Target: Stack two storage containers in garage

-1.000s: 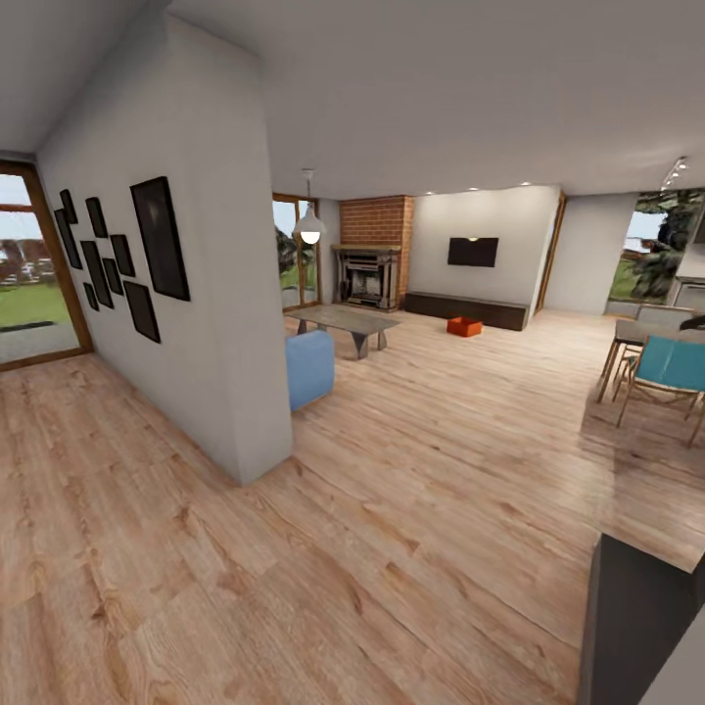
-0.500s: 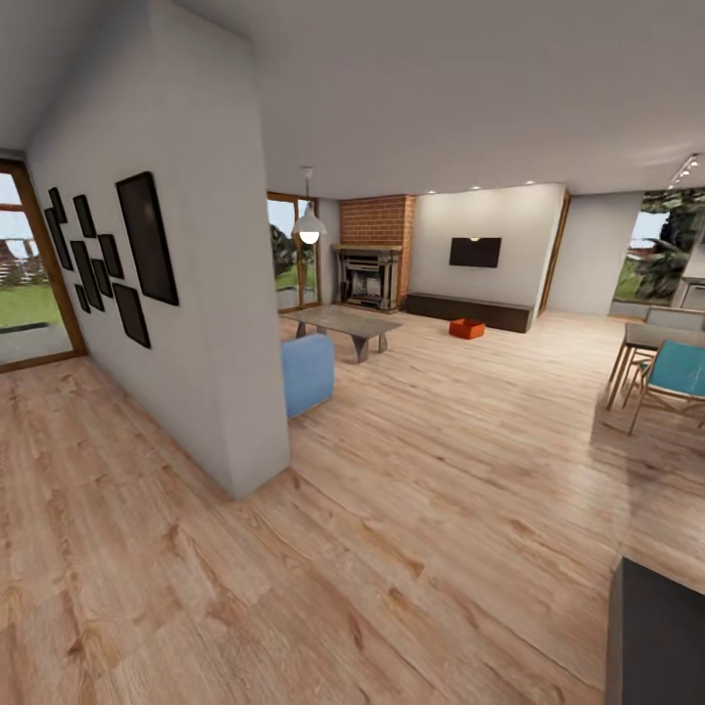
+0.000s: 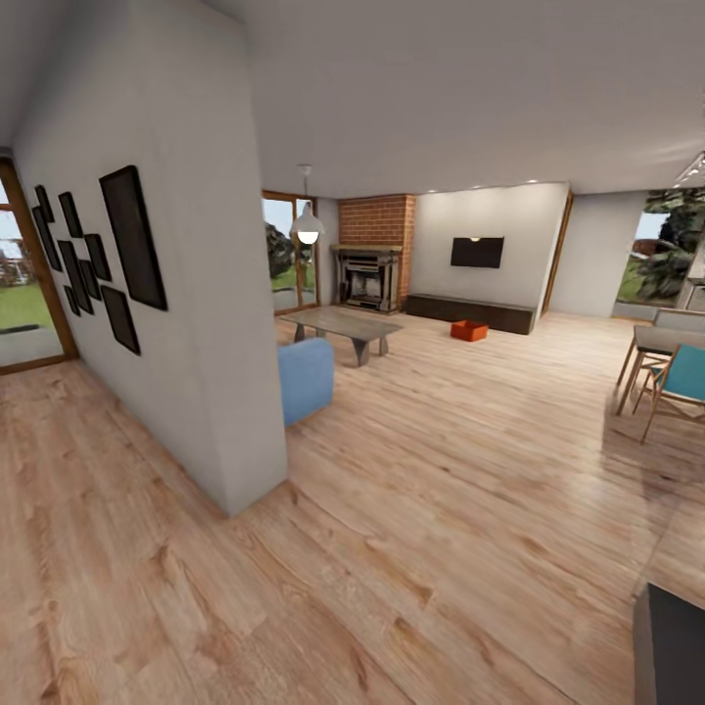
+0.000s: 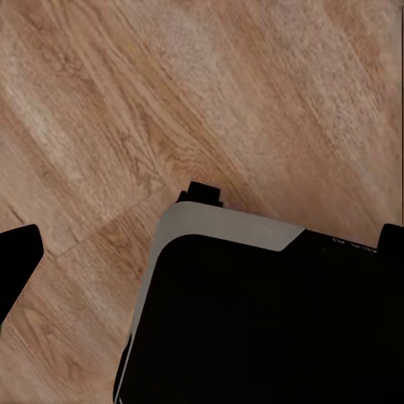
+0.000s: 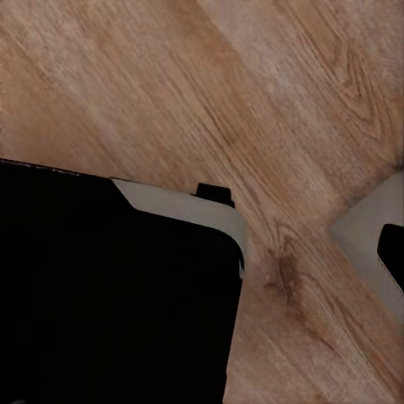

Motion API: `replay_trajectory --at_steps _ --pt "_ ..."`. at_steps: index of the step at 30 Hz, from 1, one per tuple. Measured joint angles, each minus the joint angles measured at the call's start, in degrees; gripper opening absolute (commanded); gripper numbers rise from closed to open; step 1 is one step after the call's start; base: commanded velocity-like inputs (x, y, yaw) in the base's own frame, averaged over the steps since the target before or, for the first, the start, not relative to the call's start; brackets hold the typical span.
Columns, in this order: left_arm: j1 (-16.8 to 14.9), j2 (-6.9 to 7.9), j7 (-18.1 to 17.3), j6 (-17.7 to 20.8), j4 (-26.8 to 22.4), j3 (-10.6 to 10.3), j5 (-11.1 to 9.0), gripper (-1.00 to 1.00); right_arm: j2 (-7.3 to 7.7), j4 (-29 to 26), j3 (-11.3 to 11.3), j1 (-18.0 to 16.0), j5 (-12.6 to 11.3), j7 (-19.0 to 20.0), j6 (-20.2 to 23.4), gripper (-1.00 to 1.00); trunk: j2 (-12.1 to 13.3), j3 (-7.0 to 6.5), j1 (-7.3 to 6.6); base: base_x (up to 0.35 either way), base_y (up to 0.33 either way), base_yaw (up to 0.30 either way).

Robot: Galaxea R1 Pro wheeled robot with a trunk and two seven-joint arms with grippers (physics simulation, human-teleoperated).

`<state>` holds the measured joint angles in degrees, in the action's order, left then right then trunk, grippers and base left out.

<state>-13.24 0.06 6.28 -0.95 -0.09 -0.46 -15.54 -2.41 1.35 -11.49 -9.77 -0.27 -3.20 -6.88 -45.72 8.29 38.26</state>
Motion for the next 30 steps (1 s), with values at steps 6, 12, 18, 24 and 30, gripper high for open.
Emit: replay_trajectory --at_steps 6,12,18,24,30 --pt "0.0 -0.12 0.0 0.0 0.0 0.0 0.0 1.0 -0.09 0.0 0.1 0.0 0.0 0.2 -0.1 1.0 0.0 0.0 0.0 0.323 0.08 -0.199" --pt "0.0 -0.03 0.0 0.0 0.0 0.0 0.0 1.0 -0.11 0.0 0.2 0.0 0.0 0.2 -0.2 1.0 0.0 0.0 0.0 0.323 0.084 -0.242" --pt "0.0 0.07 0.0 0.0 0.0 0.0 0.0 1.0 -0.11 0.0 0.1 0.0 0.0 0.2 -0.2 1.0 0.0 0.0 0.0 0.323 0.087 -0.246" --pt "0.0 0.04 0.0 0.1 0.0 0.0 0.0 1.0 -0.11 0.0 0.1 0.0 0.0 0.2 -0.2 1.0 0.0 0.0 0.0 0.323 0.087 -0.246" --pt "0.0 0.11 0.0 0.1 0.0 0.0 0.0 1.0 -0.03 0.0 0.1 0.0 0.0 0.2 -0.2 1.0 0.0 0.0 0.0 0.323 0.098 -0.246"
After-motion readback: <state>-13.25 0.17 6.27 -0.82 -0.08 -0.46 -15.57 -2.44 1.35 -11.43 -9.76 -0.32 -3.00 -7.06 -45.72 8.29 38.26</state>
